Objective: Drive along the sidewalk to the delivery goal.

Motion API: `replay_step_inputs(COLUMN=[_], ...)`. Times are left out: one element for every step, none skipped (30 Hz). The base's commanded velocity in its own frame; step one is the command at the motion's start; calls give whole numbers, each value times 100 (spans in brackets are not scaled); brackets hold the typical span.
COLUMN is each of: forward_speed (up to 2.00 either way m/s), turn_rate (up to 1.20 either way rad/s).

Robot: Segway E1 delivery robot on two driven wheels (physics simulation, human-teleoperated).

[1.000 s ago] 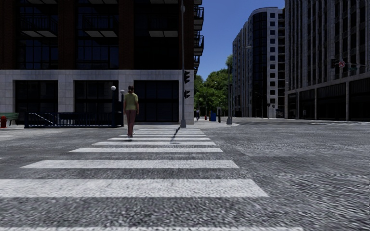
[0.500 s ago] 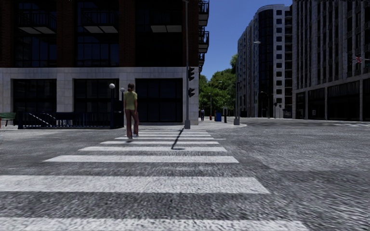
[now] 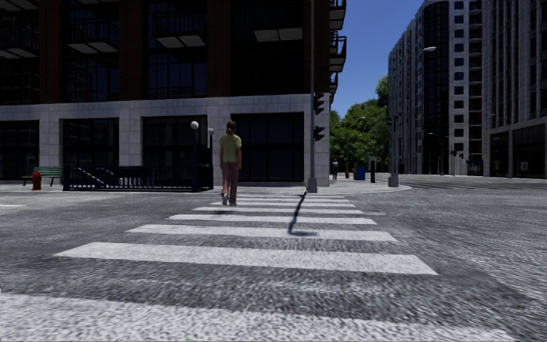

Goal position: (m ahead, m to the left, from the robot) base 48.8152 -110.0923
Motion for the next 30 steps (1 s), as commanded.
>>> replay_step_inputs(forward_speed=[178,178,178,178,178,178,178,178,178,178,178,178,178,178,178,178,178,178,178,178,178,178,178,178,178,178,178,178,178,178], turn_rate=[0,0,0,0,0,0,0,0,0,0,0,0,0,0,0,0,0,0,0,0,0,0,0,0,0,0,0,0,0,0])
